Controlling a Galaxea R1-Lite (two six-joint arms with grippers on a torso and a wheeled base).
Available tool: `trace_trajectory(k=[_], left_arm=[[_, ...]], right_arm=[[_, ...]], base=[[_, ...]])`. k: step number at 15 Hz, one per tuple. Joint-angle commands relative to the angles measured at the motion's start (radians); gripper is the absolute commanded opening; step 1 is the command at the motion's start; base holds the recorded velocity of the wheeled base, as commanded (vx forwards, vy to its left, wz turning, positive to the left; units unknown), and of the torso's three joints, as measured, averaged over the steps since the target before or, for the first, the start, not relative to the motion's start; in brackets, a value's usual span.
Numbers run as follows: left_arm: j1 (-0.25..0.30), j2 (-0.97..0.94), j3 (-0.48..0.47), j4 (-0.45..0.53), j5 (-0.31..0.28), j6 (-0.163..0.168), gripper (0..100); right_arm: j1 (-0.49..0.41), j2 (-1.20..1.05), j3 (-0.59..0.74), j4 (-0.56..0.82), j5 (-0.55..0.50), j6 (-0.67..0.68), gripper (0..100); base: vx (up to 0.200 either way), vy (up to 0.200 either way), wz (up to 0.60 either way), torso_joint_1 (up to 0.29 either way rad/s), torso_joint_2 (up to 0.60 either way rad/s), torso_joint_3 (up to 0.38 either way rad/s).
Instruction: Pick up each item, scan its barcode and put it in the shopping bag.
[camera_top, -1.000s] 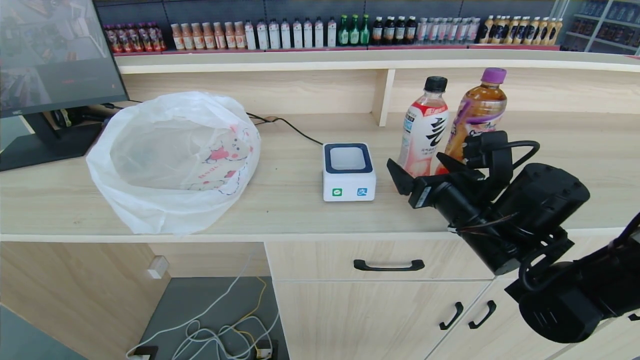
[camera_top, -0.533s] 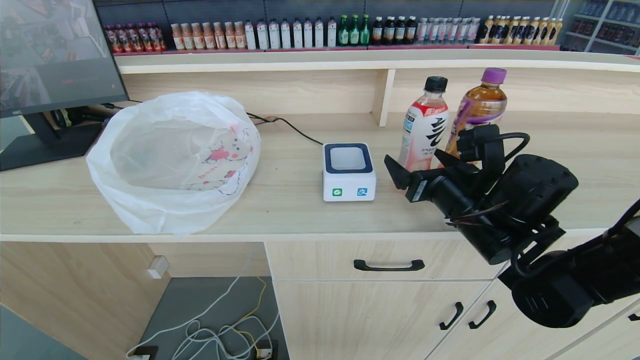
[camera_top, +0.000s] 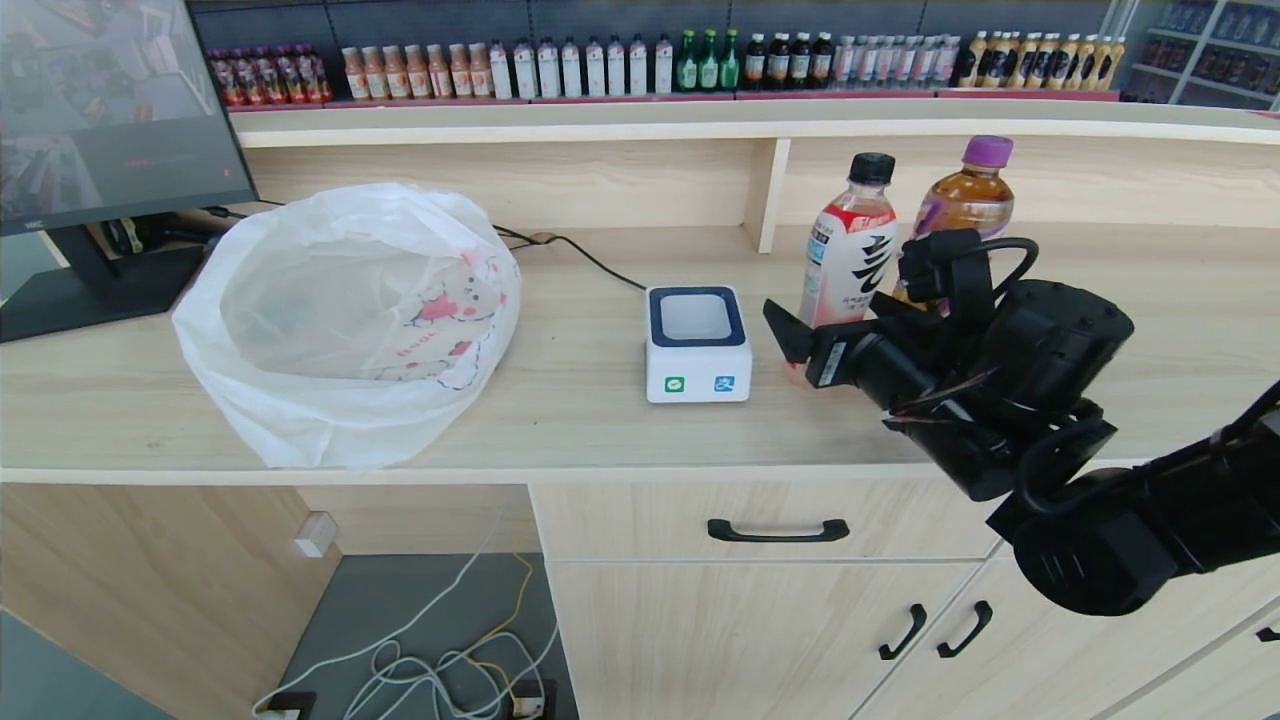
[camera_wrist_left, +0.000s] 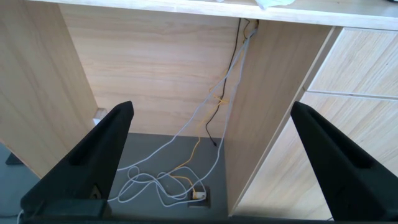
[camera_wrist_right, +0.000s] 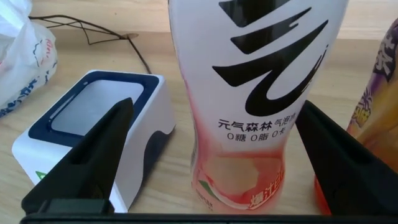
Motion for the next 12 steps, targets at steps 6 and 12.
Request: trace_trajectory(k=[6, 12], left_arm=[[0.000, 0.000, 0.000, 0.000, 0.000, 0.000, 100], [0.000, 0.000, 0.000, 0.000, 0.000, 0.000, 100]], right_arm=[[-0.015, -0.025, -0.106, 0.153, 0.021, -0.002, 100], [-0.015, -0.036, -0.137, 0.226, 0.021, -0.003, 100]], base=[[0.000, 0.000, 0.00, 0.000, 0.00, 0.000], [0.000, 0.000, 0.00, 0.000, 0.00, 0.000]])
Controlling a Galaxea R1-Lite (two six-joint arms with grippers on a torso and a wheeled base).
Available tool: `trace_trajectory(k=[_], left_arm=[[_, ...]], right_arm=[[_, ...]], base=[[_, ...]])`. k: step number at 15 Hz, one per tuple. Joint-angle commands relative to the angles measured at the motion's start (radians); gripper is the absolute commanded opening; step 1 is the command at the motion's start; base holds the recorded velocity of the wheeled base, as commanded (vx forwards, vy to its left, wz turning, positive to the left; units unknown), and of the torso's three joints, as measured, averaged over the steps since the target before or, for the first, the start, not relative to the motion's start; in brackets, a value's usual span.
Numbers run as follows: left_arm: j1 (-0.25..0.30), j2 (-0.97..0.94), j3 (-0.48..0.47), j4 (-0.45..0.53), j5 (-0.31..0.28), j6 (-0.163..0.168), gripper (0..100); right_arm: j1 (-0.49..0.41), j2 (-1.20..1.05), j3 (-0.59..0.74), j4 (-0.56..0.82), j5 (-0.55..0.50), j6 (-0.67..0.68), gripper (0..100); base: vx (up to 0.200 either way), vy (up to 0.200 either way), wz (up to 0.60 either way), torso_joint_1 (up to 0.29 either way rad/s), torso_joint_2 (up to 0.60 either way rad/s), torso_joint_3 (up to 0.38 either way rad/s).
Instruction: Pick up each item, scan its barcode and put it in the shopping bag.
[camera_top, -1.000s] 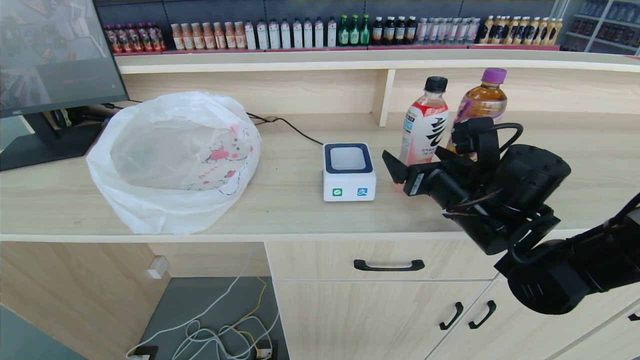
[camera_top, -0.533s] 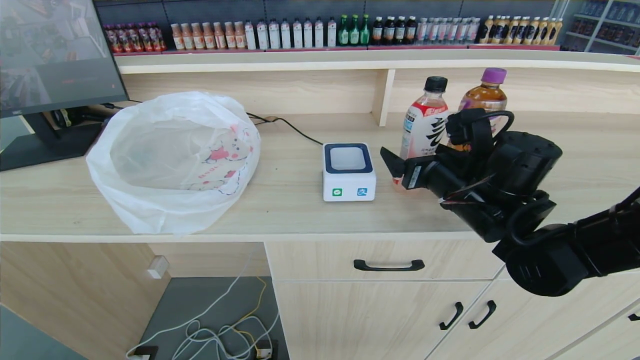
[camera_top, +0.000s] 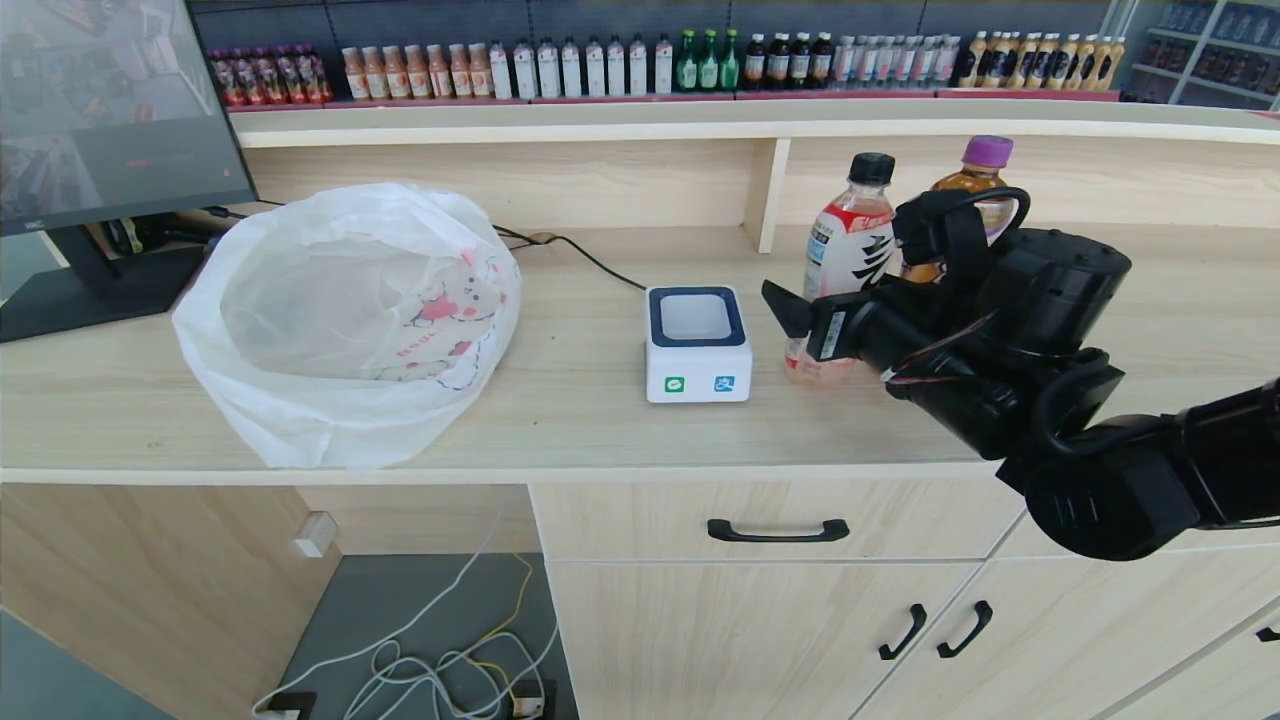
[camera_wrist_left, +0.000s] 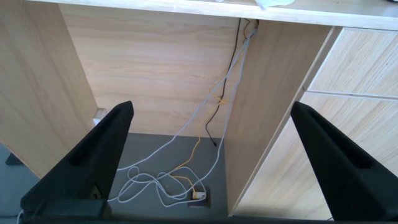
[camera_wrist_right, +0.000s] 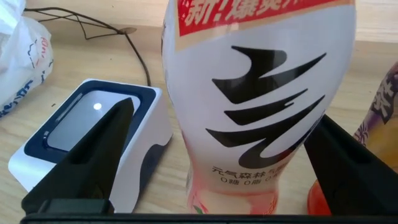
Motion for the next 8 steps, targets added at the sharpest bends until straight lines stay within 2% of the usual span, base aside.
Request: trace_trajectory(k=[1, 8], left_arm=[[0.000, 0.000, 0.000, 0.000, 0.000, 0.000, 100], [0.002, 0.000, 0.000, 0.000, 0.000, 0.000, 100]], right_arm=[[0.002, 0.000, -0.001, 0.000, 0.000, 0.000, 100], [-0.017, 0.029, -0.006, 0.000, 0.002, 0.003, 100]], base=[[0.000, 0.000, 0.00, 0.000, 0.00, 0.000], [0.000, 0.000, 0.00, 0.000, 0.00, 0.000]])
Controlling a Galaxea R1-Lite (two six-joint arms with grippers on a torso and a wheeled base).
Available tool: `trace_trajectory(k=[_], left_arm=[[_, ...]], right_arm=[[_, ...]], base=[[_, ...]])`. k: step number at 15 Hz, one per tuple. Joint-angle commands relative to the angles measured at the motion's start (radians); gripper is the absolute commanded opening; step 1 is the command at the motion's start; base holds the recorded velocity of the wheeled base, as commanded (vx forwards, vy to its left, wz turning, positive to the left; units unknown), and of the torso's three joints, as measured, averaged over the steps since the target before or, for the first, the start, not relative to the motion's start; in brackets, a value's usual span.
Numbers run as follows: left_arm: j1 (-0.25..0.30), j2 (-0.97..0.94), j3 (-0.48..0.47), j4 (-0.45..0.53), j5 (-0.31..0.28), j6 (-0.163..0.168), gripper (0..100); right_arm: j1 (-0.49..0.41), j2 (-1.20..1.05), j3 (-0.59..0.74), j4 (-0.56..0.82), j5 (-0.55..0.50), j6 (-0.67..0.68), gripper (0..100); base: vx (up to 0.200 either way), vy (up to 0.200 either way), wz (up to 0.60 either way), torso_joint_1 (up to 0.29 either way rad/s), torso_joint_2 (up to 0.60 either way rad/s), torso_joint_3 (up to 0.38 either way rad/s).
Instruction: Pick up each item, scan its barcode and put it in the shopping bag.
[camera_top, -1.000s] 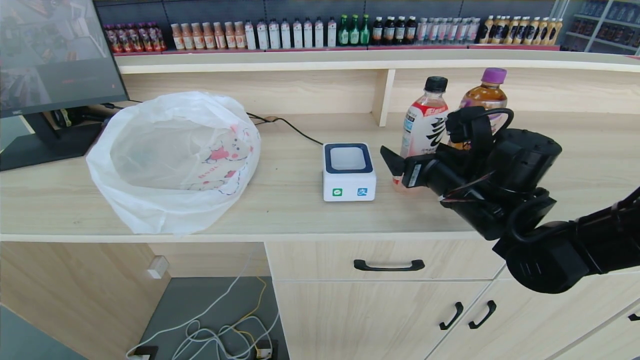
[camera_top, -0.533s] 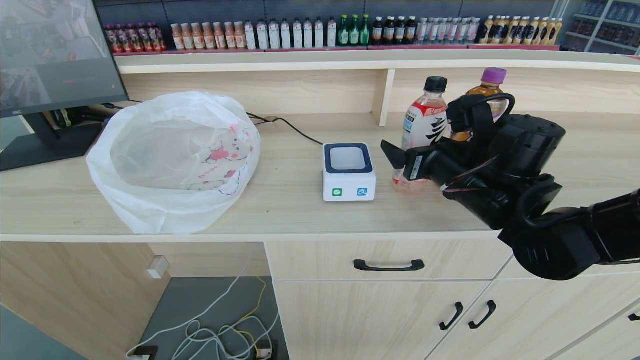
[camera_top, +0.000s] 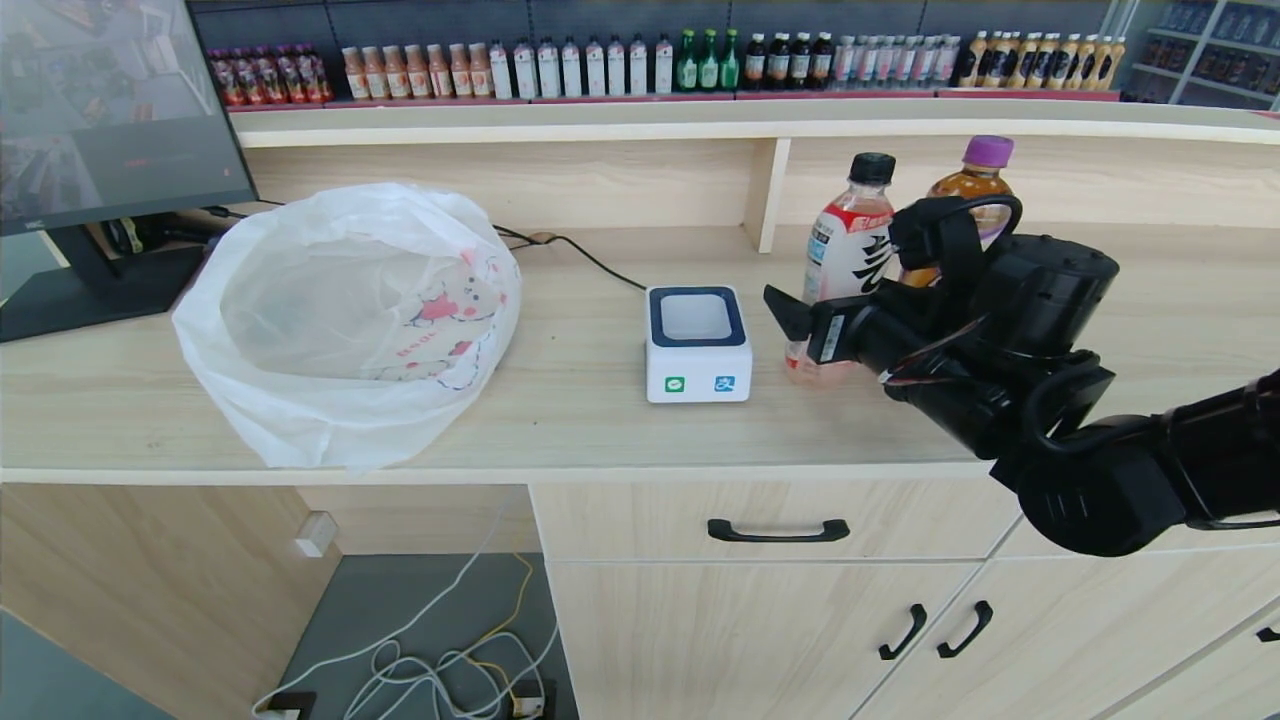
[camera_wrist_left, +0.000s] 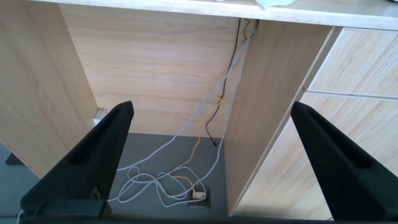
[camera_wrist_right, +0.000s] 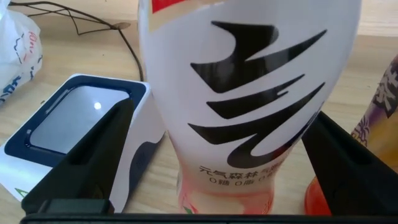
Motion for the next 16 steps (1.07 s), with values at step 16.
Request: trace_trajectory(k=[16], left_arm=[[0.000, 0.000, 0.000, 0.000, 0.000, 0.000, 100]], right_arm=[[-0.005, 0.063, -0.066, 0.000, 0.002, 0.020, 100]], base=[[0.000, 0.000, 0.00, 0.000, 0.00, 0.000]])
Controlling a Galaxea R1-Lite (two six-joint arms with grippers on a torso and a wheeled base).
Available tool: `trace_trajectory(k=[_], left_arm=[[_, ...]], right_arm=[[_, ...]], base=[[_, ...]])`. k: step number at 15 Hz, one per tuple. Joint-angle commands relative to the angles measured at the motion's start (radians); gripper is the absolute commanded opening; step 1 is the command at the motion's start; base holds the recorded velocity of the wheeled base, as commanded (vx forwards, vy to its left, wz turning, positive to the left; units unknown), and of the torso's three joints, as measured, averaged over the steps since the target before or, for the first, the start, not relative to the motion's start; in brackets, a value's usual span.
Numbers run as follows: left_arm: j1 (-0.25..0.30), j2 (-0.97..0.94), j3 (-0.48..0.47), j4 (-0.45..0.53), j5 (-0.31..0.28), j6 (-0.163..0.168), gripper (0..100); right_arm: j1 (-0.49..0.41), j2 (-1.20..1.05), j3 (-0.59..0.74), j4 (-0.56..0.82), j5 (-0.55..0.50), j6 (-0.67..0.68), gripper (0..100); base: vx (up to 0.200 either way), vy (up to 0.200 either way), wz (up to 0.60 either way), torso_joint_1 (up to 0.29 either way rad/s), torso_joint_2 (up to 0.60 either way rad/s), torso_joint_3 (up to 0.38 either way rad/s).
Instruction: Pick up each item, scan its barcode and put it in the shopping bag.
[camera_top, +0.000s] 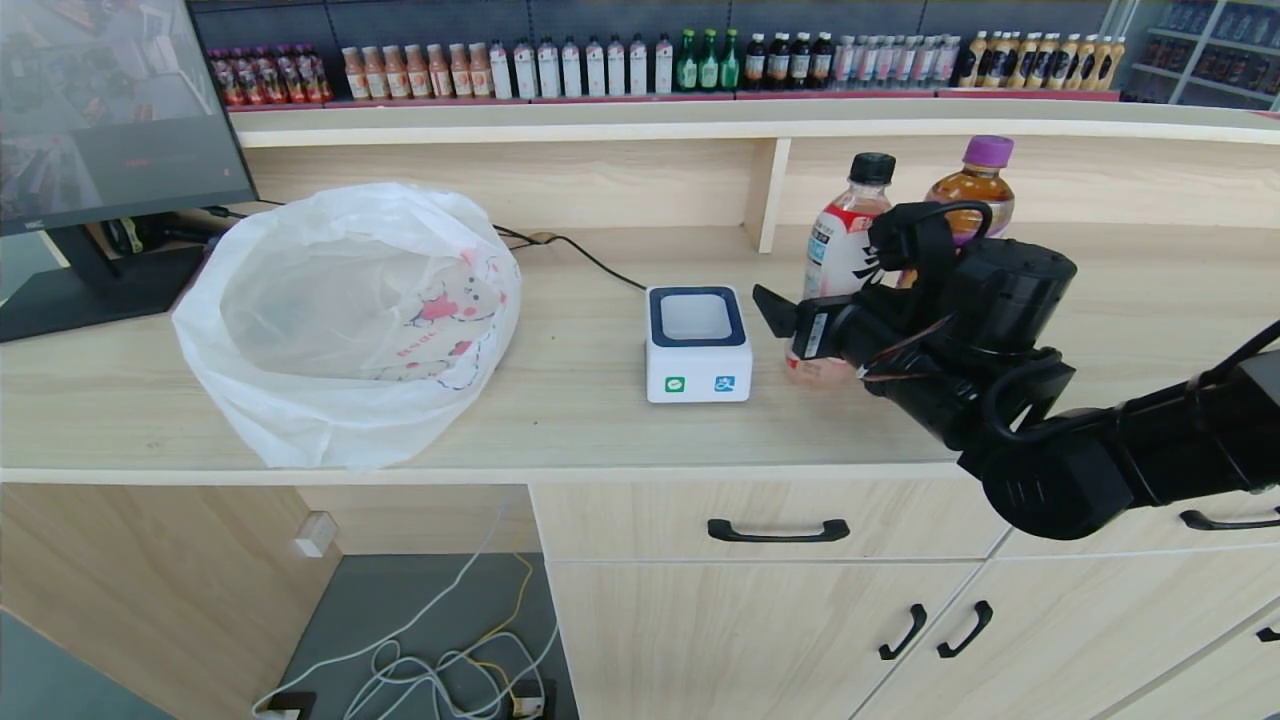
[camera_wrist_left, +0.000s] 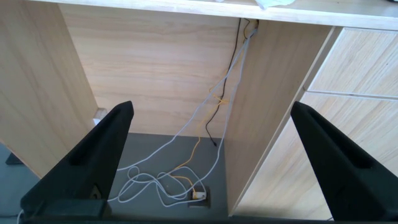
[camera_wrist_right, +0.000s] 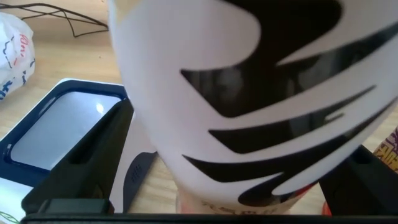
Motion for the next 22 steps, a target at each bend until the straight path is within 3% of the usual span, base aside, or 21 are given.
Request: trace_trajectory(k=[1, 2, 15, 22], left_arm=[[0.000, 0.000, 0.000, 0.000, 0.000, 0.000, 100], [0.000, 0.000, 0.000, 0.000, 0.000, 0.000, 100], [0.000, 0.000, 0.000, 0.000, 0.000, 0.000, 100], [0.000, 0.000, 0.000, 0.000, 0.000, 0.000, 100]], right_arm=[[0.001, 0.001, 0.001, 0.000, 0.001, -0.001, 100], [0.001, 0.001, 0.001, 0.000, -0.001, -0.001, 0], [0.007, -0.028, 0.001, -0.002, -0.001, -0.001, 0], [0.020, -0.168, 0.038, 0.024, -0.004, -0.033, 0]], base=[[0.000, 0.000, 0.00, 0.000, 0.00, 0.000], [0.000, 0.000, 0.00, 0.000, 0.00, 0.000], [0.000, 0.000, 0.00, 0.000, 0.00, 0.000], [0.000, 0.000, 0.00, 0.000, 0.00, 0.000]])
